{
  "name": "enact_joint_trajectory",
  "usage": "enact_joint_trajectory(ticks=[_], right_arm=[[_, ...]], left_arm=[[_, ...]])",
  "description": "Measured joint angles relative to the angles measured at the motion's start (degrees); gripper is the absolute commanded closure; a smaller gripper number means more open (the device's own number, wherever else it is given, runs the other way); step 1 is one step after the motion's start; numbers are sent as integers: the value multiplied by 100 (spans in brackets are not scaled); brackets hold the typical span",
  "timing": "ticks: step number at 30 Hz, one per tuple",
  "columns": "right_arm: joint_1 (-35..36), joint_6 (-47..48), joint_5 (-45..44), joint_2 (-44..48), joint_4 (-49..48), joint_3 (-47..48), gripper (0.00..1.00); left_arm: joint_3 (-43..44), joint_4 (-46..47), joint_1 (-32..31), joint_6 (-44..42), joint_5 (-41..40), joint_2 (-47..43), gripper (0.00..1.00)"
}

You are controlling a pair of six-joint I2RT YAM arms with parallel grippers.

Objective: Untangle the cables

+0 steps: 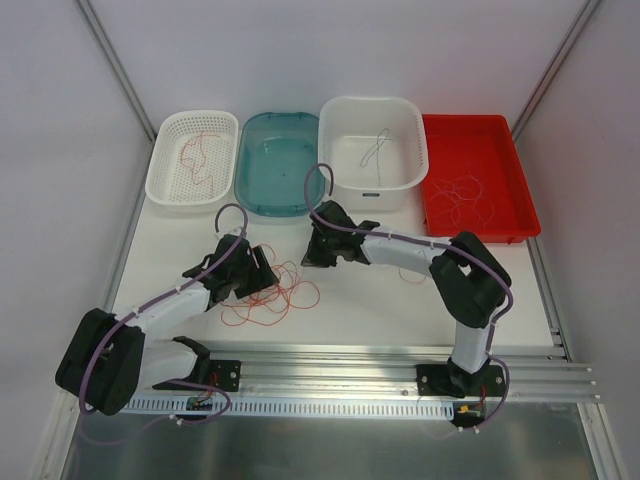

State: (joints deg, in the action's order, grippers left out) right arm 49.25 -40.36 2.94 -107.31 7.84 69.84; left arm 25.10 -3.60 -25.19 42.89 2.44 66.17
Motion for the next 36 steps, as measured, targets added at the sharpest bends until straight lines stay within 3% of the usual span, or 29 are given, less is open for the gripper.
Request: enact_joint_trajectory(ticks=[10, 18, 26, 36], right_arm=[[-122, 1060, 450, 1722, 688, 267, 99], [-879, 1954, 1499, 3069, 1408, 619, 99], [-1517, 2811, 1794, 4159, 2046, 1340, 99], [-2052, 3532, 1655, 4336, 2811, 1327, 99]], left_arm=[[-2, 293, 0, 153, -4, 175, 41], [-2, 378, 0, 184, -85, 227, 41], [-2, 444, 0, 275, -166, 267, 41], [13, -50, 0, 162, -192, -103, 32]])
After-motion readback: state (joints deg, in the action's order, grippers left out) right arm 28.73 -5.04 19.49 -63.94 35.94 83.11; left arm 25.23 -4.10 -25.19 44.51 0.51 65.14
